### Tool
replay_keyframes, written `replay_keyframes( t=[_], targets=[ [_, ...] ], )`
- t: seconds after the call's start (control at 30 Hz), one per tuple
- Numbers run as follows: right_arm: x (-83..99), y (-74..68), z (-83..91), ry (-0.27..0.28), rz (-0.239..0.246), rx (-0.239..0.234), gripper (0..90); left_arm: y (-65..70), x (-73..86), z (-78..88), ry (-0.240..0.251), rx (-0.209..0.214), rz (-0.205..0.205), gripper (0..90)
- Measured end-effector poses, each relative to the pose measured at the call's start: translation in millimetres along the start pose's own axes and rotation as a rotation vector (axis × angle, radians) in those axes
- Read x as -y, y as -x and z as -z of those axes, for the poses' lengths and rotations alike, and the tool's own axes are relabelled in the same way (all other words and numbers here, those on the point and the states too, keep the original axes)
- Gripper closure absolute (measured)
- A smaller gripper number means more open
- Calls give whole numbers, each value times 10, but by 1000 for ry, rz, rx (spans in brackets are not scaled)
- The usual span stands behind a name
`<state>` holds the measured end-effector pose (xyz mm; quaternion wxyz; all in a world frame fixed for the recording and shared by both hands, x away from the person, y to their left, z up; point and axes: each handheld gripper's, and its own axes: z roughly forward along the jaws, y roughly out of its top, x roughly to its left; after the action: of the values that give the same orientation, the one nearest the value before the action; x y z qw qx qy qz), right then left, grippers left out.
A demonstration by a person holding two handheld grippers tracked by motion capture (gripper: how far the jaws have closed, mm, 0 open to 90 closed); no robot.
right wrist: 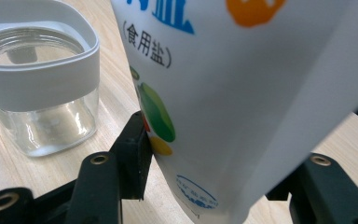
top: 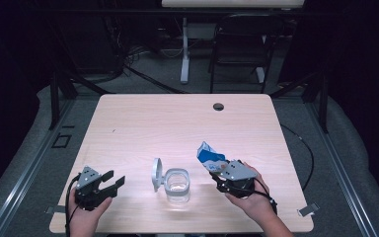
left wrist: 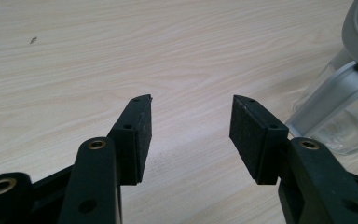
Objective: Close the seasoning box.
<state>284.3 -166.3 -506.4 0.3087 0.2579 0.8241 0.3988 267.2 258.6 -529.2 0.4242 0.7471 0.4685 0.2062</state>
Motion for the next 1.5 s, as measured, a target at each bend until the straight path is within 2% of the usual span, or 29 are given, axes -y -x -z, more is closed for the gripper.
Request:
replay_keyframes(
  t=[0.27,0.3,0.4,0.8,0.93,1.23,1.5],
  targets=[
    [-43,-33,-18,-14,52,-9,455,-14,8,2,6,0,8,492],
    [-57,-47,-21,-25,75,-10,456,-17,7,7,4,-2,10,492],
    [-71,-67,-26,-36,100,-8,457,-22,13,11,7,-2,12,492],
    [-114,-134,-34,-71,178,-6,457,-9,24,21,5,-3,7,492],
    [-115,-146,-37,-77,186,-5,457,-8,26,30,3,-3,4,492],
    [-143,-188,-28,-110,266,12,457,-11,22,57,0,-4,4,492],
    [-147,-195,-21,-132,303,15,457,-17,14,77,-3,-6,-1,492]
  ],
)
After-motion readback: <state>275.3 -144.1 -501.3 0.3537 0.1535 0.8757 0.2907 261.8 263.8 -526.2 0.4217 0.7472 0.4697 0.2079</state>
